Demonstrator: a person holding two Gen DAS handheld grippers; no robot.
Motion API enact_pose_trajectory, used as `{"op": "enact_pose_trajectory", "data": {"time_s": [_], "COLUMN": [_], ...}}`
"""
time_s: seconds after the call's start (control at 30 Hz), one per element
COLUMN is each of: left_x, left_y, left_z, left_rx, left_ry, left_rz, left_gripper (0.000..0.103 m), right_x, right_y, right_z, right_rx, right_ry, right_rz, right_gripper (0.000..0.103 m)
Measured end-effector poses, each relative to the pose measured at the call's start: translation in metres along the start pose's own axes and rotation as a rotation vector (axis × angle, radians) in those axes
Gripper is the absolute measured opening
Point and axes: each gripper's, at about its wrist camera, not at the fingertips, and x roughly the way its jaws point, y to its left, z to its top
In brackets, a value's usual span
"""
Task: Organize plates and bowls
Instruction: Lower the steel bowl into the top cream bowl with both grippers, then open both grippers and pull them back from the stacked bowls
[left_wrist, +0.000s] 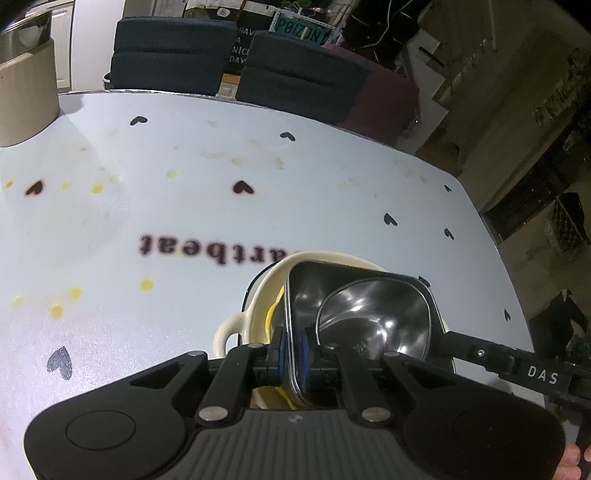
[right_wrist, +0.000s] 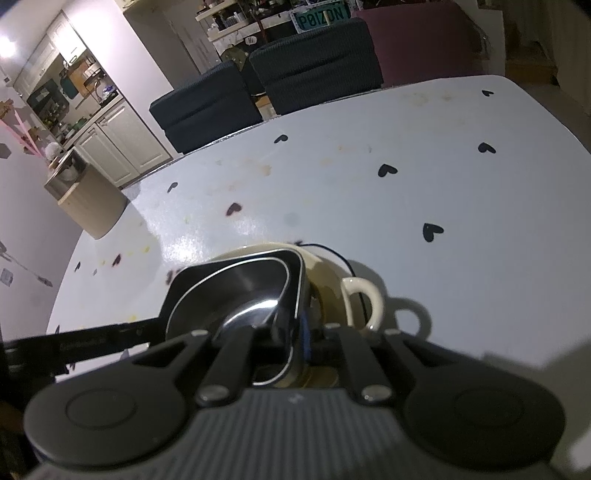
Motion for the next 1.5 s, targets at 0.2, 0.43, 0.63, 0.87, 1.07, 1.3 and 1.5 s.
{"op": "enact_pose_trajectory", "data": {"time_s": [0.2, 0.43, 0.63, 0.87, 1.07, 1.3, 1.5], "left_x": [0.003, 0.003, -0.002, -0.009, -0.032, -0.085, -0.136], "left_y": [-0.003, 0.0, 0.002, 0.002, -0.002, -0.018, -0.026], "left_z": [-0.002, -0.002, -0.001, -0.001, 0.0, -0.005, -0.015], "left_rx": [0.036, 0.016, 0.006, -0.006, -0.018, 0.063, 0.103], "left_ry": [0.015, 0.013, -0.001, -0.009, -0.062, -0.199, -0.311], "left_rz": [0.01, 0.004, 0.001, 0.005, -0.005, 0.027, 0.041], "left_gripper": [0.006, 0.008, 0.016, 0.019, 0.05, 0.099, 0.103], "right_x": [0.004, 0.003, -0.001, -0.005, -0.021, -0.066, -0.113], "right_y": [0.003, 0.001, -0.001, 0.001, 0.005, 0.011, 0.019], "right_z": [-0.004, -0.003, -0.001, -0.001, 0.0, -0.004, -0.014], "right_rx": [-0.041, -0.035, -0.015, -0.023, -0.046, -0.089, -0.148], "right_ry": [0.026, 0.028, 0.005, -0.001, -0.06, -0.21, -0.326], "right_rz": [-0.03, -0.022, 0.004, 0.004, 0.003, -0.008, -0.024], "right_gripper": [0.005, 0.005, 0.01, 0.01, 0.022, 0.068, 0.092]}}
